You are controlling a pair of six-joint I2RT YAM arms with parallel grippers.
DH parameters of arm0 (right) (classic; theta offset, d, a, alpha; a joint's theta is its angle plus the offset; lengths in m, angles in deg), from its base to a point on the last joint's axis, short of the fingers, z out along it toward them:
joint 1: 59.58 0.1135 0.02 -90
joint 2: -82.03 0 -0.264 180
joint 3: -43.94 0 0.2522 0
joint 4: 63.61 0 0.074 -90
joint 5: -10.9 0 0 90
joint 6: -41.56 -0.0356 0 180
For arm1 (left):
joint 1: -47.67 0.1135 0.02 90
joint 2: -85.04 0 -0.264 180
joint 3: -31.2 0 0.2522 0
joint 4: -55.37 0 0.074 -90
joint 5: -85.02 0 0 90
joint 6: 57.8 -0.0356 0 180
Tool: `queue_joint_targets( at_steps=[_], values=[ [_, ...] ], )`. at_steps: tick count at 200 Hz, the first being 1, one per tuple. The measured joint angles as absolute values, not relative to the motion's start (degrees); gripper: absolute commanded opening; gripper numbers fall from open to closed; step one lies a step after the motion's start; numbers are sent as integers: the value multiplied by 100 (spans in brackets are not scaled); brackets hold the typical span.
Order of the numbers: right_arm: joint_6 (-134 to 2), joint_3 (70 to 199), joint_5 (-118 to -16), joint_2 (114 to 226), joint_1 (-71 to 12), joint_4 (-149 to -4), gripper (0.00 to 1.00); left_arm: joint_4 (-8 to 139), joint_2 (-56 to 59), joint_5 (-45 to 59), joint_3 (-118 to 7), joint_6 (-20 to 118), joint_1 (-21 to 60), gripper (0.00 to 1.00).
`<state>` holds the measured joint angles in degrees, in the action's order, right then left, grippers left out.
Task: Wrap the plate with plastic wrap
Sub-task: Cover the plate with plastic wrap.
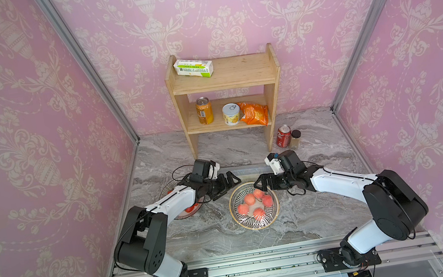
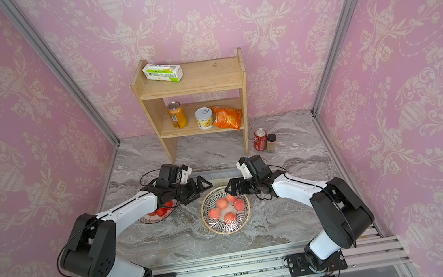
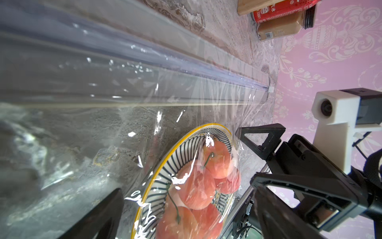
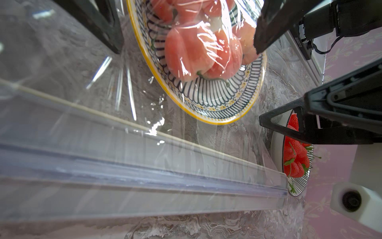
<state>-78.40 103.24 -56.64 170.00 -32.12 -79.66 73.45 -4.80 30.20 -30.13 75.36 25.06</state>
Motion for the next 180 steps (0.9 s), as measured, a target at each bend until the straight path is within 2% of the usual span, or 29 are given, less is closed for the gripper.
queue_joint_targets(
  at_steps=[100,180],
  values=[
    [-7971,9834,-5531,16976,-3212,-7393,100,6746,-810,3326,-2664,7813,2488,99],
    [-7645,10175,-5786,16008,-3775,-8899,100,6962,-810,3263,-2784,7717,2462,99]
  ],
)
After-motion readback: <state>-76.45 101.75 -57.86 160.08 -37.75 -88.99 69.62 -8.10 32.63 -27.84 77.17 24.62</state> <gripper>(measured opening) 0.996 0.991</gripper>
